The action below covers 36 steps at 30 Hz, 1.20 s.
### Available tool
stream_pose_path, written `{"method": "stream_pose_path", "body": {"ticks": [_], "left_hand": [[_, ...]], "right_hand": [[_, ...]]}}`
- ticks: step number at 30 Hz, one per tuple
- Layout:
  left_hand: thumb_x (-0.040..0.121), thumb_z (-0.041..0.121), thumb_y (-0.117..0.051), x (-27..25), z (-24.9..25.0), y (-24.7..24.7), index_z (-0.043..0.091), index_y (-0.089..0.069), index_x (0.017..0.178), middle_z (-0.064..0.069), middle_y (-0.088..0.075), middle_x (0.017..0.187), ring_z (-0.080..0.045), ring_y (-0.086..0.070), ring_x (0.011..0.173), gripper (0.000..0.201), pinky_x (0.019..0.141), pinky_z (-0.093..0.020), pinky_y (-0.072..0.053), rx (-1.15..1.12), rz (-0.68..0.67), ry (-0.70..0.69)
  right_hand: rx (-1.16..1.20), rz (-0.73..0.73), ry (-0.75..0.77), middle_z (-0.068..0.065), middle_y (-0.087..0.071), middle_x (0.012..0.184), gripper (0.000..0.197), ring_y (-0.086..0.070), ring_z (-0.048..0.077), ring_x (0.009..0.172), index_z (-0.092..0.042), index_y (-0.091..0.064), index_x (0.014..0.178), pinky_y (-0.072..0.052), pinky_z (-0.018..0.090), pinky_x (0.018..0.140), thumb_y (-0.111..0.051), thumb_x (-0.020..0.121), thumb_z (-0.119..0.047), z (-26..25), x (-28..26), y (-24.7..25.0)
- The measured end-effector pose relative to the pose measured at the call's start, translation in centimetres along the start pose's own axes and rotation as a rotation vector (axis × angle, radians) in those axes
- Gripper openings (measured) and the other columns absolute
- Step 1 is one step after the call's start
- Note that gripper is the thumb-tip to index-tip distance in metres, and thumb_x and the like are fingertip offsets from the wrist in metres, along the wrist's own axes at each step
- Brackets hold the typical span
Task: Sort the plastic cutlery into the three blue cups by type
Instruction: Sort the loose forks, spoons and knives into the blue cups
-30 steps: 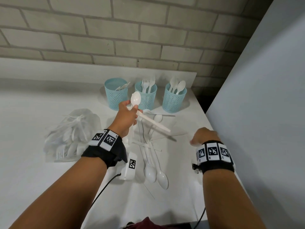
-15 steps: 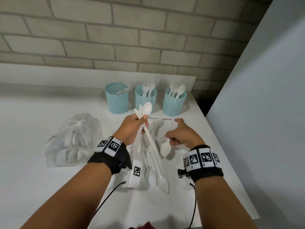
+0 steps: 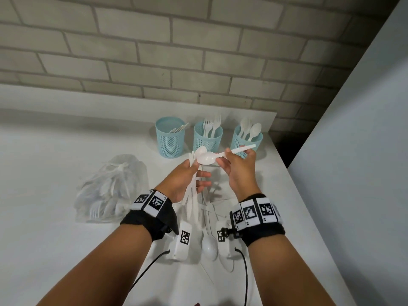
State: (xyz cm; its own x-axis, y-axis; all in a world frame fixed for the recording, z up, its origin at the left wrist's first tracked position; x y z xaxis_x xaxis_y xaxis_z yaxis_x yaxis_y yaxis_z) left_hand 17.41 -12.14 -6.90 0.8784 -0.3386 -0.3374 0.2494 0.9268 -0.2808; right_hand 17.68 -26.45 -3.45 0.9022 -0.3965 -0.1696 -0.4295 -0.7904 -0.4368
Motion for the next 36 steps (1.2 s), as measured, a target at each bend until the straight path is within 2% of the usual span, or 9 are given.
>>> {"method": "stream_pose_path", "body": {"ticks": [4,9,11,17,20,24,28,33,36], "left_hand": [[0.102,0.02,-0.035,0.3,0.5,0.5,0.012,-0.043,0.126,-0.006,-0.061,0.085,-0.011,-0.05,0.059,0.027,0.045,-0.016,-0.04,0.06,0.05,-0.088],[0.102,0.029,-0.033,0.7,1.1,1.3,0.018,-0.047,0.113,-0.005,-0.058,0.084,-0.009,-0.038,0.059,0.022,0.047,-0.015,-0.036,0.003,0.113,-0.12],[0.102,0.033,-0.032,0.8,1.3,2.0,0.018,-0.049,0.112,-0.003,-0.056,0.083,-0.008,-0.037,0.058,0.025,0.048,-0.016,-0.035,-0.003,0.156,-0.128],[0.101,0.024,-0.036,0.9,1.4,4.2,0.017,-0.047,0.113,0.0,-0.057,0.084,-0.01,-0.035,0.058,0.017,0.048,-0.02,-0.031,-0.06,0.326,-0.142],[0.099,0.02,-0.038,0.7,1.7,5.2,0.016,-0.049,0.113,-0.001,-0.059,0.085,-0.011,-0.035,0.06,0.018,0.049,-0.022,-0.03,-0.065,0.377,-0.163],[0.096,0.016,-0.045,0.3,2.2,5.5,0.011,-0.052,0.106,-0.001,-0.05,0.081,-0.012,-0.037,0.063,0.013,0.051,-0.022,-0.032,0.058,0.411,-0.187],[0.094,0.022,-0.053,0.4,2.5,3.9,0.012,-0.06,0.101,0.0,-0.055,0.077,-0.012,-0.041,0.064,0.014,0.053,-0.022,-0.035,0.186,0.331,-0.222],[0.093,0.033,-0.054,0.2,2.5,1.7,0.01,-0.063,0.095,0.003,-0.052,0.07,-0.011,-0.042,0.062,0.025,0.053,-0.02,-0.036,0.298,0.214,-0.247],[0.095,0.034,-0.049,0.4,2.0,0.6,0.01,-0.061,0.094,0.003,-0.056,0.068,-0.01,-0.042,0.06,0.027,0.051,-0.019,-0.036,0.27,0.126,-0.228]], "right_hand": [[0.1,0.049,0.041,0.007,-0.058,0.095,0.041,-0.063,0.021,0.077,-0.006,-0.038,0.13,-0.059,0.026,0.067,-0.051,0.093,0.001,0.5,0.3,0.3],[-0.139,-0.034,-0.028,0.011,-0.063,0.089,0.02,-0.065,0.019,0.077,-0.015,-0.048,0.086,-0.055,0.027,0.066,-0.065,0.085,-0.003,1.7,0.0,-0.3],[-0.221,-0.086,-0.091,0.007,-0.064,0.08,0.019,-0.063,0.015,0.072,-0.015,-0.051,0.08,-0.053,0.027,0.066,-0.068,0.083,-0.009,2.4,-0.3,-0.5],[-0.315,-0.379,-0.187,0.0,-0.065,0.086,0.001,-0.062,0.012,0.083,-0.021,-0.06,0.09,-0.049,0.026,0.073,-0.059,0.091,-0.022,4.2,-2.1,-2.7],[-0.235,-0.434,-0.198,0.0,-0.062,0.104,0.025,-0.058,0.014,0.097,-0.025,-0.059,0.104,-0.046,0.031,0.085,-0.062,0.081,-0.035,3.5,-2.2,-2.9],[-0.537,-0.38,-0.052,-0.004,-0.062,0.117,0.022,-0.055,0.011,0.109,-0.027,-0.058,0.109,-0.046,0.027,0.088,-0.055,0.091,-0.038,1.2,-1.3,-2.5],[-0.743,-0.483,0.059,-0.003,-0.06,0.125,0.036,-0.054,0.009,0.114,-0.02,-0.054,0.127,-0.043,0.022,0.091,-0.049,0.096,-0.036,1.5,-1.3,-4.6],[-0.627,-0.501,0.108,-0.005,-0.064,0.1,0.032,-0.06,0.009,0.094,-0.021,-0.049,0.13,-0.047,0.027,0.089,-0.044,0.099,-0.024,2.4,-0.8,-5.9],[-0.618,-0.383,0.171,0.0,-0.064,0.09,0.014,-0.059,0.012,0.078,-0.021,-0.059,0.105,-0.05,0.028,0.072,-0.046,0.098,-0.02,2.1,0.2,-5.2]]}}
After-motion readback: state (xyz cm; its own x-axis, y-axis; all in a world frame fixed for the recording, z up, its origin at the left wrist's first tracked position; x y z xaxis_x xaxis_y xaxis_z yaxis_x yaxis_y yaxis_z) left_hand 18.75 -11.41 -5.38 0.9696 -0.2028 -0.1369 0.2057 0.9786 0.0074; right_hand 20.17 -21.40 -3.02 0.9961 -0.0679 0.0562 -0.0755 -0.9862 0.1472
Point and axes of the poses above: each hand's wrist, its own x-axis towards the middle knuckle, its own y-axis out of the back of the hand, z = x × y, the point moved 10 cm from there along x, towards the middle knuckle
